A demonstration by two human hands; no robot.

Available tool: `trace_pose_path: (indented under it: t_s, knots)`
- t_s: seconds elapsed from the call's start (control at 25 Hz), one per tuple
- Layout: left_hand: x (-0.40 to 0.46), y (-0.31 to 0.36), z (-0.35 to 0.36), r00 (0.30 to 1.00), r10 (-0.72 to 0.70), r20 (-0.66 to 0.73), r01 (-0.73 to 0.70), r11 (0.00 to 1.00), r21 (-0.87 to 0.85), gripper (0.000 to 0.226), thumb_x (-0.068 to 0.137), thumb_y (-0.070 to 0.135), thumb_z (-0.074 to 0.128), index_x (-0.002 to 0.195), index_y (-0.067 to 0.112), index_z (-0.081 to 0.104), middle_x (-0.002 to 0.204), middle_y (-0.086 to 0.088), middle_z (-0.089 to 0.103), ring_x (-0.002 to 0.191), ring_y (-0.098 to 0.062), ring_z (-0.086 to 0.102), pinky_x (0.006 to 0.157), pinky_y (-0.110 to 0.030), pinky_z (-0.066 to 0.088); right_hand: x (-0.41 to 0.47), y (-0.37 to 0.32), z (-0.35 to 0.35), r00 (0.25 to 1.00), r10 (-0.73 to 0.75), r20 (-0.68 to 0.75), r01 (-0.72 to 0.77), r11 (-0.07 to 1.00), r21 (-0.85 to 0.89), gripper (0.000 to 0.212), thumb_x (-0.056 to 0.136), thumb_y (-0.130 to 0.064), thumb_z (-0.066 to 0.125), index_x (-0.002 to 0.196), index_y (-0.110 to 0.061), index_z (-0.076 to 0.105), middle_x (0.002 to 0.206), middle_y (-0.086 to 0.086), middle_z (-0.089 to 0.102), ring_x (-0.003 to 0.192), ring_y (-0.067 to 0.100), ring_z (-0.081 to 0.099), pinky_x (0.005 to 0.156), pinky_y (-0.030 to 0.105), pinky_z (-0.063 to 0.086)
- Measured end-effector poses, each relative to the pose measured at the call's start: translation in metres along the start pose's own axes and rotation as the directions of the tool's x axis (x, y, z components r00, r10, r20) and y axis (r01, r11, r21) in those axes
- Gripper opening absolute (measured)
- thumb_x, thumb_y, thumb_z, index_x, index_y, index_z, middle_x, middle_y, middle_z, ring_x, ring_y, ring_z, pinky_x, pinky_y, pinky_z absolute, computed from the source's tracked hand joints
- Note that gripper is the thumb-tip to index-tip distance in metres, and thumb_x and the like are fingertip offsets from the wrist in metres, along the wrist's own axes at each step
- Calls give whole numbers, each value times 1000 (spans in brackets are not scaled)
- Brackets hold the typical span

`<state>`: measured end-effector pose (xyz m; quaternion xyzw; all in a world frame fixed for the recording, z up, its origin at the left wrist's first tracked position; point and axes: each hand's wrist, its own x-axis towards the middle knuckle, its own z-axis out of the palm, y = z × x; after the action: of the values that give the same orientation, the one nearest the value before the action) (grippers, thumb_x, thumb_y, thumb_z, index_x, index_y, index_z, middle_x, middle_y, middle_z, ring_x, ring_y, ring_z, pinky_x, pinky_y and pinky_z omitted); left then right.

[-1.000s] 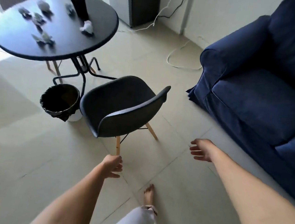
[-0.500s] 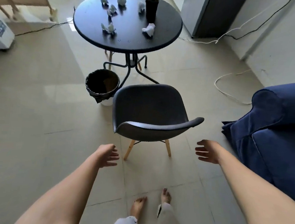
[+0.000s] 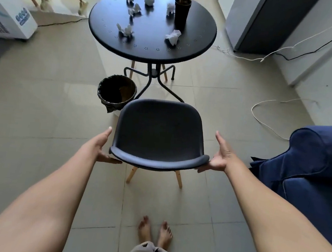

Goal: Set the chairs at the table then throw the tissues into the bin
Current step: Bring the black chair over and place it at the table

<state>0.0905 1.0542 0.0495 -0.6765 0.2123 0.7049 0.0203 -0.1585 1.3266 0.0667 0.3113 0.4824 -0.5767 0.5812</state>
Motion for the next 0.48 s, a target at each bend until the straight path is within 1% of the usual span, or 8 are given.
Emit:
trace_pose_path:
  t_s: [0.08,0.16,0.24,0.32,0.36,0.4,0.44,0.48]
  knots:
    - [8,4,5,993,-94,71,93,996,6,101,75,50,70,147,1,18,144,-26,40,126,-45,48,96,-58,43,9,-2,8,999,29,28,-27,998,-63,112,68,-65,66,146,-8,11,153,26,24,141,51,18,112,67,3]
    - [9,2,11,984,-140,114,136,990,39,81,81,38,66,138,-6,30,133,-24,49,123,-39,51,93,-53,44,19,-2,13,1000,26,-17,-28,989,-146,80,75,-51,69,128,-4,33,143,21,41,138,49,28,112,68,11]
    - [7,-1,17,989,-101,104,88,988,125,50,88,28,57,124,-5,44,116,-19,57,118,-33,54,89,-43,43,26,-2,15,993,26,-115,-53,971,-235,59,84,-28,67,126,3,41,136,18,50,134,43,40,114,59,24]
    - [5,-6,21,993,-71,97,48,974,221,29,92,20,48,100,-8,53,96,-16,66,101,-30,59,88,-36,40,28,2,16,985,34,-168,-88,941,-327,37,89,-10,57,120,5,44,121,22,59,124,42,51,109,49,37]
    - [4,-8,22,993,-71,91,44,964,264,28,93,15,45,88,-11,54,86,-15,68,89,-30,59,88,-35,40,27,6,17,981,30,-192,-104,916,-387,25,90,-5,53,112,6,47,104,23,64,110,43,59,100,45,47]
    - [2,-9,22,995,-71,76,45,954,296,27,93,11,43,80,-11,53,79,-15,66,80,-30,57,87,-34,40,25,8,18,975,18,-223,-116,894,-433,14,90,-2,50,101,8,50,85,23,67,87,42,66,81,42,57]
    - [2,-9,21,996,-67,54,47,949,312,26,92,7,42,74,-10,52,76,-15,65,74,-30,56,87,-34,41,25,10,19,967,9,-254,-127,883,-452,9,89,1,47,88,9,52,70,21,67,66,38,67,56,36,60]
    - [2,-8,20,998,-62,26,50,945,324,25,90,3,42,71,-8,52,71,-15,64,71,-30,55,87,-33,43,26,10,19,958,0,-287,-138,876,-462,13,89,3,46,77,7,51,64,17,65,56,35,63,37,31,55]
